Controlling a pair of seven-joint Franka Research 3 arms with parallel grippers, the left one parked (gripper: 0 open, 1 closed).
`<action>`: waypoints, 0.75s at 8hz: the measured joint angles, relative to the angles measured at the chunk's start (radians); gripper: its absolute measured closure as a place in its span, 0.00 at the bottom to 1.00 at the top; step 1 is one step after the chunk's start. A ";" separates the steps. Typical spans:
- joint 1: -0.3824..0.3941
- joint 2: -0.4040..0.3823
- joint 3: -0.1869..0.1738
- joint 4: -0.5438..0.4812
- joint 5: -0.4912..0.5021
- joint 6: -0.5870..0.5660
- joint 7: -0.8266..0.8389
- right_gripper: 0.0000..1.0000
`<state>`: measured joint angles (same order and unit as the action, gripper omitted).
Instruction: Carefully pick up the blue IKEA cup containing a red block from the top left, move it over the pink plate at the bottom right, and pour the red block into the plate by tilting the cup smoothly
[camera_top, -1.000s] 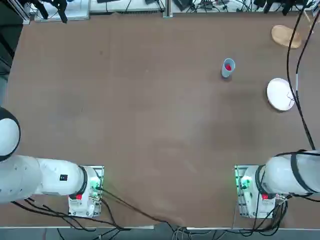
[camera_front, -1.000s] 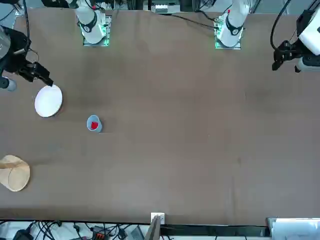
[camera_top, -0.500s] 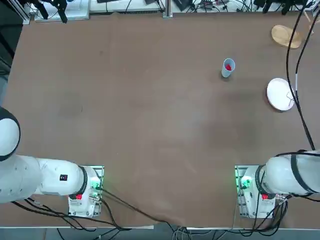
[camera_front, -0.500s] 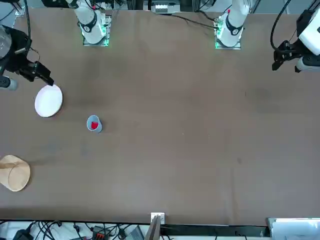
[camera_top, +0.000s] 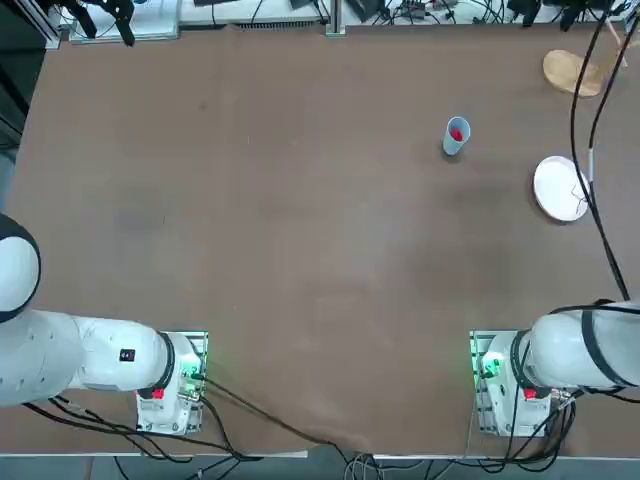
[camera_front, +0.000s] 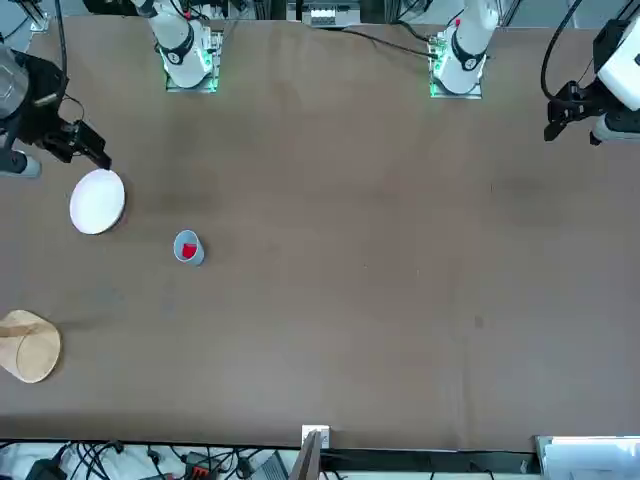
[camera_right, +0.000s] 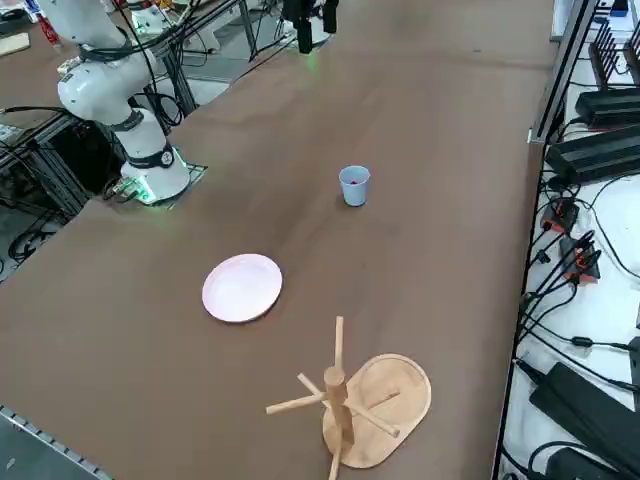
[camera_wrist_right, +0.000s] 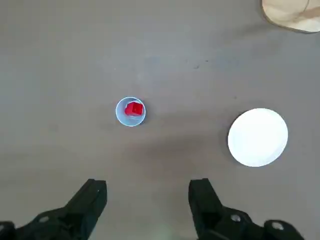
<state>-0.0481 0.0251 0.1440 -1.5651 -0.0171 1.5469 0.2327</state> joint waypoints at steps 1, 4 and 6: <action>0.008 0.010 0.001 -0.016 0.000 0.027 0.000 0.00; 0.043 0.086 0.004 -0.067 -0.001 0.142 0.000 0.00; 0.058 0.145 0.004 -0.088 -0.001 0.224 0.002 0.00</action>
<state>0.0096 0.1705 0.1479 -1.6535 -0.0181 1.7709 0.2343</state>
